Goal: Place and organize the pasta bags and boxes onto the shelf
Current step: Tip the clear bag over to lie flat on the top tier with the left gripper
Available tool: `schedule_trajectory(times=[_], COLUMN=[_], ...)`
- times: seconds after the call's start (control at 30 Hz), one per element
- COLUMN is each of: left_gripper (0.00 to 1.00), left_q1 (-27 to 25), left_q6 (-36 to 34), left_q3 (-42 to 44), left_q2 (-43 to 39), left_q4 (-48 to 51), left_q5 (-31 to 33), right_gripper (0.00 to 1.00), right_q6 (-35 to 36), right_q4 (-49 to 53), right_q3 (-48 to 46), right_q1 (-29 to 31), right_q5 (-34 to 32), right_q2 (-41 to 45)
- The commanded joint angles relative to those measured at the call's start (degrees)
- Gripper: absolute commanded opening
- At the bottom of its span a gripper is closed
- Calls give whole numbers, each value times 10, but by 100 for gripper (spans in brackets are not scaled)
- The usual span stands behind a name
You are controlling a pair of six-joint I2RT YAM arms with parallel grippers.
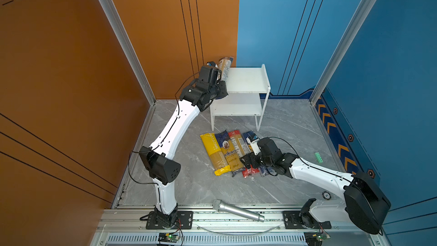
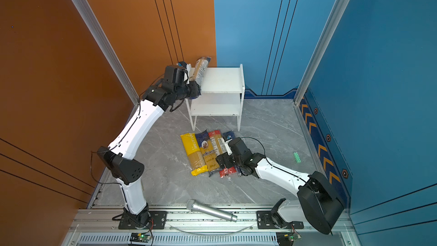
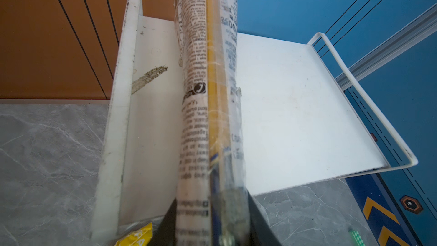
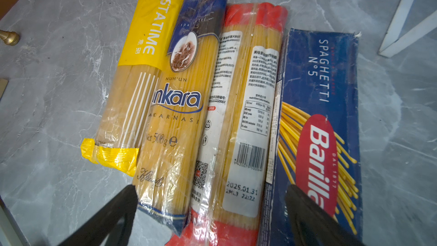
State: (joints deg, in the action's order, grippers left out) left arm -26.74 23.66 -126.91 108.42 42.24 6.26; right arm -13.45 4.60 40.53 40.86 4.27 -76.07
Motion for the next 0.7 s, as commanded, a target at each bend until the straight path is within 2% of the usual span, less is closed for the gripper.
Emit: schedule_trajectory(times=[0.0, 0.13, 0.2, 0.3, 0.67], left_gripper=[35, 37, 43, 41, 42], left_q1=[-1, -1, -1, -1, -5], left_q6=[-17, -18, -18, -21, -17], left_q3=[-23, -23, -23, -28, -31], left_q2=[-11, -8, -5, 1, 10], left_q4=[-12, -11, -11, -8, -7], left_q5=[25, 27, 27, 22, 25], right_gripper=[95, 96, 96, 96, 96], right_q6=[-6, -7, -5, -6, -5], right_q4=[-9, -9, -9, -11, -11], right_q3=[-1, -1, 0, 0, -1], right_q1=[-3, -3, -2, -2, -2], right_q5=[0, 1, 1, 0, 2], right_q2=[7, 7, 7, 6, 3])
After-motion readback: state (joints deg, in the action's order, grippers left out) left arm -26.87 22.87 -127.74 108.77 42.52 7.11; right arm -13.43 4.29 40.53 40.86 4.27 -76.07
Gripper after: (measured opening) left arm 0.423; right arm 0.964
